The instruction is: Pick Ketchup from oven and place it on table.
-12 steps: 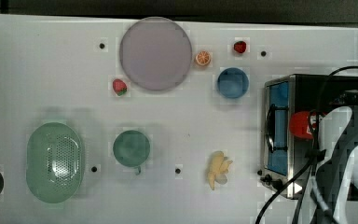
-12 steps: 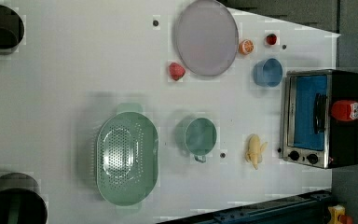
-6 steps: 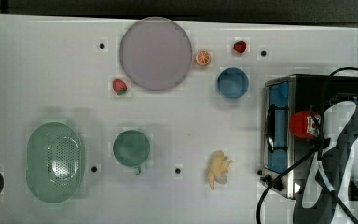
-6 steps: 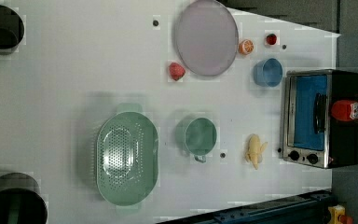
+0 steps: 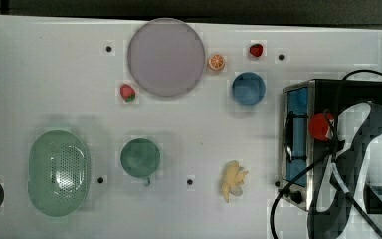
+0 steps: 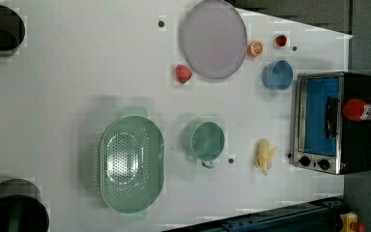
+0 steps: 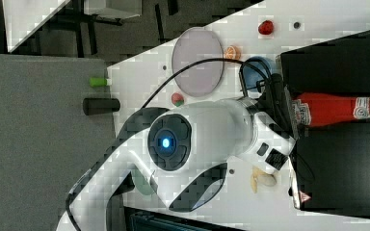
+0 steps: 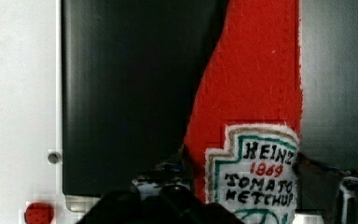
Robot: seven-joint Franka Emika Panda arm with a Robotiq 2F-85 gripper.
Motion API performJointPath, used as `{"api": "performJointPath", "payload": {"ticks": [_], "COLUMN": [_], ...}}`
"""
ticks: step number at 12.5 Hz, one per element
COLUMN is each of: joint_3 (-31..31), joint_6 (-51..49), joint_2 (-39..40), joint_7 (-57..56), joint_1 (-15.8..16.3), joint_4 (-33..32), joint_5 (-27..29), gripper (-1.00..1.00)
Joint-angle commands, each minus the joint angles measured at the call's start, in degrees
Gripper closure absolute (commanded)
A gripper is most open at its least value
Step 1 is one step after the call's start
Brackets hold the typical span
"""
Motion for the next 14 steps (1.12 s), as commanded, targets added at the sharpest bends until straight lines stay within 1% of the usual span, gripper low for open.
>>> {"api": "performJointPath", "payload": {"ticks": [1, 3, 6, 7, 10, 14], "joint_3": [-0.3, -0.1, 0.6, 1.2, 4.8, 12.9], "joint_6": [-0.9, -2.1, -10.1, -13.1, -17.6, -20.1], "joint_2": [0.0, -1.5, -5.1, -6.3, -10.0, -12.0], "joint_7": [-1.2, -1.9, -6.0, -8.7, -17.7, -28.5], "joint_1": [-0.2, 0.5, 2.7, 3.6, 6.3, 9.2], "joint_4": [0.4, 2.7, 7.8, 9.3, 11.5, 11.4], "joint_5": [-0.4, -1.8, -7.6, -8.5, -8.5, -8.5], "gripper": [-0.29, -0.29, -0.29, -0.29, -0.29, -0.29]}}
